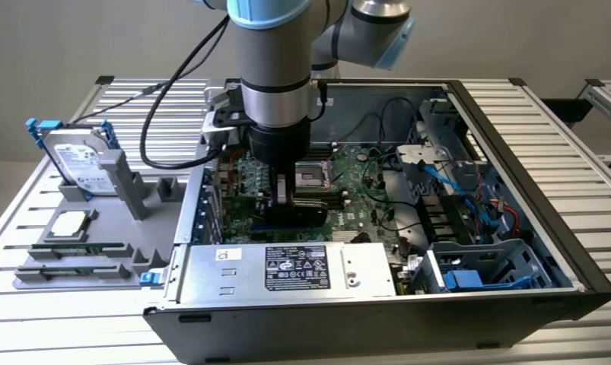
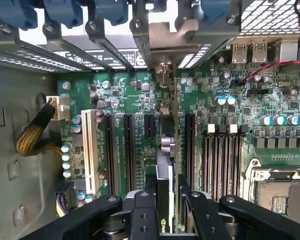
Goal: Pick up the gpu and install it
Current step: 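Insert the gpu into the slot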
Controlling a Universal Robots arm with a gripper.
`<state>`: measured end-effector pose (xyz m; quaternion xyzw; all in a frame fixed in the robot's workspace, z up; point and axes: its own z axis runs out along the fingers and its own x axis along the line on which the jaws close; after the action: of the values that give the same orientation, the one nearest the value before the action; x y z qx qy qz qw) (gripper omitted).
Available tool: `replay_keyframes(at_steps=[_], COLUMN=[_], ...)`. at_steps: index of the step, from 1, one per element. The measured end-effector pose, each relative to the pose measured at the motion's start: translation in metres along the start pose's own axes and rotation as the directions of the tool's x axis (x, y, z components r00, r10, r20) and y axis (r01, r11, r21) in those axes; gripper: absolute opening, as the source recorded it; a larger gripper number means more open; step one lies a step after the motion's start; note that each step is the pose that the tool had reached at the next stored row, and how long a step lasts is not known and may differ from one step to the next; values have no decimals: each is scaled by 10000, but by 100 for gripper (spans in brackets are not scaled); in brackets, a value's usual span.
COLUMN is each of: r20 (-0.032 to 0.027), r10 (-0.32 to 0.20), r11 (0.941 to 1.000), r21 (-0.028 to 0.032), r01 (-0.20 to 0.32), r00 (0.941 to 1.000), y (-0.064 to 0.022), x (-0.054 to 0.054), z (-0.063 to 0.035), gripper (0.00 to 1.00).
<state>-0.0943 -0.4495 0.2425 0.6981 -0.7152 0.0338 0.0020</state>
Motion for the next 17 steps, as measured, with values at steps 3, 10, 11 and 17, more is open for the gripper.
replay_keyframes(at_steps=[3,10,11,17], r20=[-4,-4,-4,-3], r10=[-1,0,1,0], r11=[10000,10000,10000,10000], r21=[-5,-5,-4,-5], r01=[1,0,-1,0], r00=[10000,10000,10000,10000], y=[0,1,1,1], x=[1,1,1,1], z=[-2,-2,-2,-2], gripper=[27,27,27,27])
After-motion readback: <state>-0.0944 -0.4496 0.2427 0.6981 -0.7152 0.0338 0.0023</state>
